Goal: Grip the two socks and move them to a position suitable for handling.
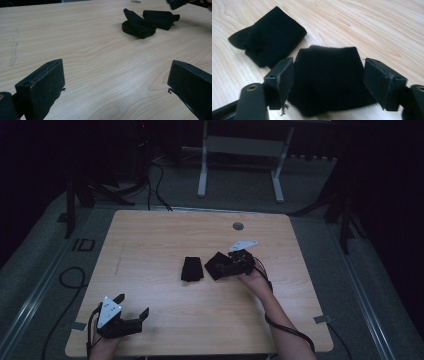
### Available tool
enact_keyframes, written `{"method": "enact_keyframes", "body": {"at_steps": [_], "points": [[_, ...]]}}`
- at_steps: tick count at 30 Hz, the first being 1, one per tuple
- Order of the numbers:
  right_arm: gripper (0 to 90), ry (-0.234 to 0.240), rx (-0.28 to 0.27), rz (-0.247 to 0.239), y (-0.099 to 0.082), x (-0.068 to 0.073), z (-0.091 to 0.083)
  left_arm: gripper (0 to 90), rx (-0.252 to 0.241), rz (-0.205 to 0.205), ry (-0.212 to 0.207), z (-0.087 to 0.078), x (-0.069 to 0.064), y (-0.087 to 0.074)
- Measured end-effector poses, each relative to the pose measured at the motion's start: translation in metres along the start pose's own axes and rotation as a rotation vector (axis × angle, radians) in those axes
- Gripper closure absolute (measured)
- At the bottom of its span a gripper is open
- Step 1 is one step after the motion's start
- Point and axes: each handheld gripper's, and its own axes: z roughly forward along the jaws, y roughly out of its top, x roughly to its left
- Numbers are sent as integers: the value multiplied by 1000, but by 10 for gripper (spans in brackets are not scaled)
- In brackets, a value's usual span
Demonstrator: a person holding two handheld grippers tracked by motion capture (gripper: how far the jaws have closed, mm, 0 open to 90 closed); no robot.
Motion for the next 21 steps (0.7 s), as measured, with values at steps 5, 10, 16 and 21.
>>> {"method": "enact_keyframes", "body": {"at_steps": [5, 10, 16, 21], "points": [[305, -2, 36, -10, 4, -1, 16, 15, 15, -25, 3, 2, -1, 0], [415, -13, 97, 3, -3, -6, 34, 15, 9, -11, -13, 1, -4, 0], [604, 2, 92, 42, -11, 0, 33, 15, 10, -11, -26, 2, -8, 1], [708, -17, 90, 53, -15, 6, 28, 15, 4, -4, -41, 2, -14, 2]]}}
